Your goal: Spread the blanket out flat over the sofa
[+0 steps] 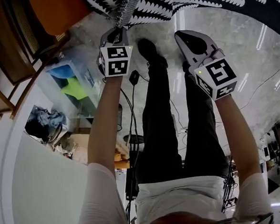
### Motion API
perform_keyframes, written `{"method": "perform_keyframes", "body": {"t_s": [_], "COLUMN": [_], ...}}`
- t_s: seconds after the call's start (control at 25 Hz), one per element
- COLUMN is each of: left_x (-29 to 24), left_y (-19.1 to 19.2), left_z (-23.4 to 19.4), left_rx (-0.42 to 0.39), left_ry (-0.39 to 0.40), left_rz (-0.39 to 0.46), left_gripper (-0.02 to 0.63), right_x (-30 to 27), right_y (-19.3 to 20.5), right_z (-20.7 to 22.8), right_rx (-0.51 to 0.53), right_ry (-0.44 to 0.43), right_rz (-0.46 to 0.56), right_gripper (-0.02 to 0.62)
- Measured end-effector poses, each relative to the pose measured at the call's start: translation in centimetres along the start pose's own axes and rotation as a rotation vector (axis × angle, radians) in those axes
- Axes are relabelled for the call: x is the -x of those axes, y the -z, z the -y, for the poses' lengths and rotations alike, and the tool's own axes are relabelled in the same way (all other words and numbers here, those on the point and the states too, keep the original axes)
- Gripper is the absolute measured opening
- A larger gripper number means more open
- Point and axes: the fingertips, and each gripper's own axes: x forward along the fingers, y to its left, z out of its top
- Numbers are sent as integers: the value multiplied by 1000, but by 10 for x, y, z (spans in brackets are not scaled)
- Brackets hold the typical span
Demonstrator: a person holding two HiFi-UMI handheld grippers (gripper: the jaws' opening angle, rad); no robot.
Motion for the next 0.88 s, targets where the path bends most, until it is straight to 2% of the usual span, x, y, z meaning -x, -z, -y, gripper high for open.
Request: {"method": "perform_keyframes", "body": {"t_s": [0.68, 0.88], "left_x": [19, 35], "left_y": [150, 185], "left_z": [-14, -11], "left_rx": [266, 281], "left_ry": [-54, -108], "left_rz": [-133, -153], "left_gripper": [28, 28], "right_x": [-39, -40], "right_y": [32, 44], "right_z": [-46, -55], "right_rx": [88, 96], "right_ry": [-107, -111], "right_rz": [-98, -119], "right_gripper": [5, 3]}}
